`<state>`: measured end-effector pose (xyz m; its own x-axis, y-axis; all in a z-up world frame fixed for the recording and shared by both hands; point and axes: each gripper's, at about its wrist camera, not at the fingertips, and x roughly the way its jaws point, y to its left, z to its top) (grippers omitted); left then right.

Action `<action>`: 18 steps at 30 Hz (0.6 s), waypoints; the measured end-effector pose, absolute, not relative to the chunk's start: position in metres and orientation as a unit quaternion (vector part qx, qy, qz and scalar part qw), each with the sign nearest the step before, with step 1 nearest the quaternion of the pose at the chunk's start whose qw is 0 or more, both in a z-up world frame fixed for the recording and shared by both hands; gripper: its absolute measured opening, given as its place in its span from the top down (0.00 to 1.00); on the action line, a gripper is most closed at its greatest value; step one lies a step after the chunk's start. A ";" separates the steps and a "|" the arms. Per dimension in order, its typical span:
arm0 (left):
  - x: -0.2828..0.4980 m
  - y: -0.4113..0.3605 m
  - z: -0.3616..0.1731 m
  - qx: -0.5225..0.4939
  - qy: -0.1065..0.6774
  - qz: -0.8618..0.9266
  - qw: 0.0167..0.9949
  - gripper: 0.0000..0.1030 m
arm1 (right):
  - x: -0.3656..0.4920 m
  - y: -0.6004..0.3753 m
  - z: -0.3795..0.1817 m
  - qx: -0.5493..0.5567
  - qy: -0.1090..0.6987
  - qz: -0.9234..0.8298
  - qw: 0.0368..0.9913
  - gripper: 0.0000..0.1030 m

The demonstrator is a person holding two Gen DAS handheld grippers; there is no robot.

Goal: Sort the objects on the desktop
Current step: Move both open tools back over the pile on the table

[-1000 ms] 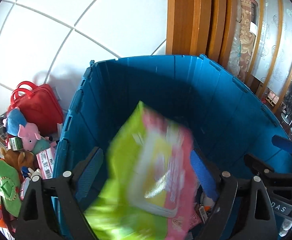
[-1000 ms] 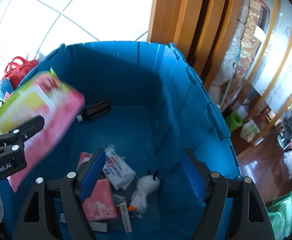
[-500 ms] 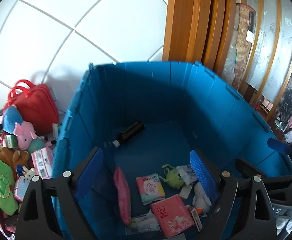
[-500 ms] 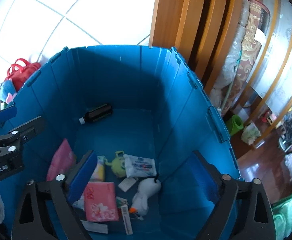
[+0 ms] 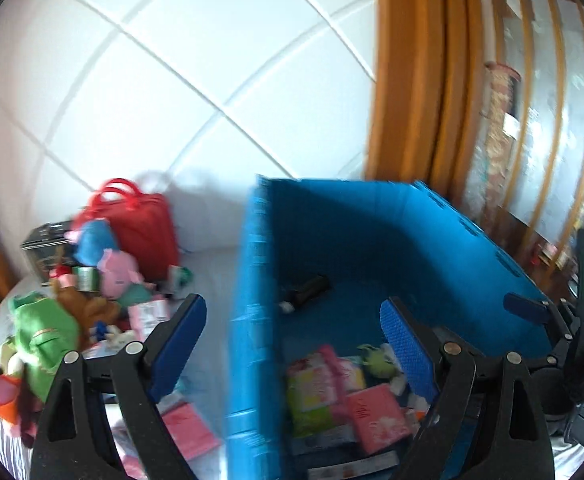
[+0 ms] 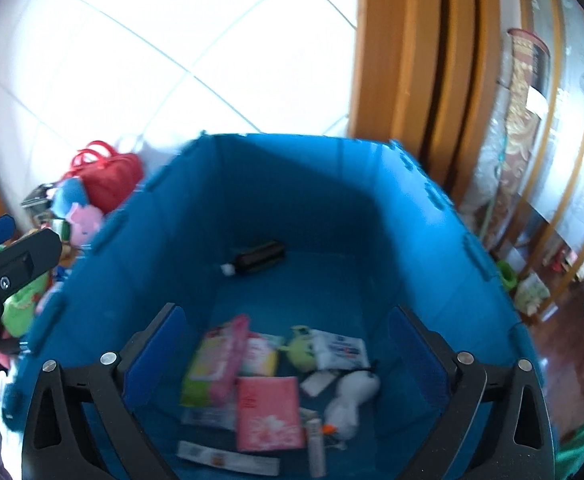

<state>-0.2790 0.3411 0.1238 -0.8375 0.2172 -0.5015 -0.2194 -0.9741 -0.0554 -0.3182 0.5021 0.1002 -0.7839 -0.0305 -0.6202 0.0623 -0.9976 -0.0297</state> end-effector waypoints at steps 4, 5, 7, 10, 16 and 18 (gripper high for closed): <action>-0.264 0.290 0.115 -0.248 -0.011 0.966 0.069 0.13 | -0.299 0.457 0.103 0.306 0.035 -0.950 0.059 0.00; -0.261 0.277 0.111 -0.248 -0.014 0.967 0.062 0.13 | -0.295 0.450 0.104 0.302 0.036 -0.950 0.063 0.00; -0.255 0.248 0.103 -0.251 -0.021 0.967 0.045 0.13 | -0.286 0.425 0.108 0.290 0.038 -0.953 0.083 0.00; -0.250 0.205 0.089 -0.266 -0.027 0.963 0.023 0.13 | -0.277 0.392 0.109 0.286 0.046 -0.951 0.108 0.00; -0.235 0.117 0.063 -0.288 -0.044 0.956 -0.028 0.13 | -0.263 0.313 0.106 0.284 0.070 -0.941 0.170 0.00; -0.230 0.086 0.052 -0.296 -0.053 0.953 -0.046 0.13 | -0.258 0.291 0.103 0.285 0.075 -0.937 0.187 0.00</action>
<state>-0.2300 0.0855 0.0524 -0.8201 -0.0561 -0.5694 0.1189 -0.9902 -0.0736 -0.2580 0.2911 0.1026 -0.7683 -0.3068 -0.5617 0.3926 -0.9190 -0.0351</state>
